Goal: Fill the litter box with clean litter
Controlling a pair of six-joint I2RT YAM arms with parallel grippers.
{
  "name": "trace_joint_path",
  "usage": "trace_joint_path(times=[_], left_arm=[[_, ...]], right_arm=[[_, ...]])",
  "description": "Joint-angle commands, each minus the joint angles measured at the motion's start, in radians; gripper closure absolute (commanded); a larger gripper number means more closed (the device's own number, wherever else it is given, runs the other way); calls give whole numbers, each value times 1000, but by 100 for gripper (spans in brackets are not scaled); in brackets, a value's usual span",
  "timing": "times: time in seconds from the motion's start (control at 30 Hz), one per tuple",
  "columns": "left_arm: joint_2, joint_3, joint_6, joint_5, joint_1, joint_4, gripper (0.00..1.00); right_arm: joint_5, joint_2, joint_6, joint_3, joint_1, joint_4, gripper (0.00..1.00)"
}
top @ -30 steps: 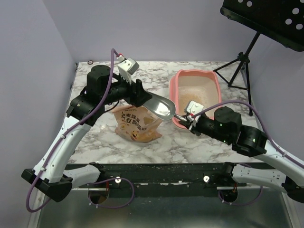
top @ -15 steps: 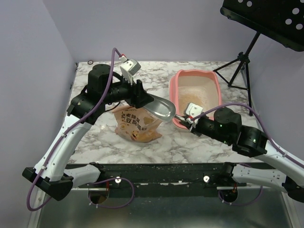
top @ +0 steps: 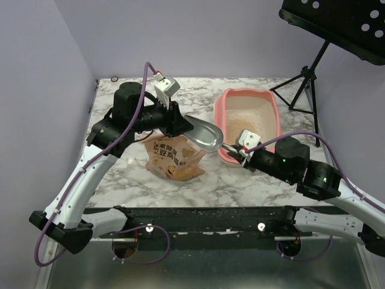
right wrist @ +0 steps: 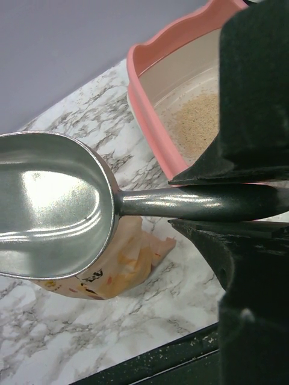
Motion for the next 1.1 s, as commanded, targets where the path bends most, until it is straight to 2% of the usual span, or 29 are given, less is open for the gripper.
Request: trace_joint_path(times=[0.0, 0.07, 0.17, 0.2, 0.27, 0.37, 0.43, 0.53, 0.63, 0.77, 0.87, 1.07], left_arm=[[14, -7, -15, 46, 6, -2, 80], [12, -10, -13, 48, 6, 7, 97], [-7, -29, -15, 43, 6, 41, 100], [-18, -38, -19, 22, 6, 56, 100], [-53, -58, -20, -53, 6, 84, 100], [-115, -92, 2, -188, 7, 118, 100], [-150, -112, 26, -262, 12, 123, 100], [-201, -159, 51, -319, 53, 156, 100], [-244, -220, 25, -256, 147, 216, 100], [-265, -290, -32, -183, 213, 300, 100], [-264, -332, -107, -89, 256, 383, 100], [-294, -443, -266, 34, 305, 621, 100]], right_arm=[[-20, -14, -6, 5, 9, 82, 100], [-26, -13, -4, 0, 11, 90, 100], [1, -4, 13, -6, 9, 113, 99], [13, 0, 31, -9, 9, 127, 93], [65, 19, 69, -8, 9, 147, 60], [128, 75, 137, 26, 11, 145, 41], [165, 115, 177, 54, 9, 151, 34], [217, 173, 241, 110, -1, 173, 29], [167, 226, 347, 178, -72, 173, 27], [-46, 315, 542, 302, -269, 127, 27], [-202, 361, 622, 339, -356, 159, 27], [-543, 349, 703, 205, -523, 352, 27]])
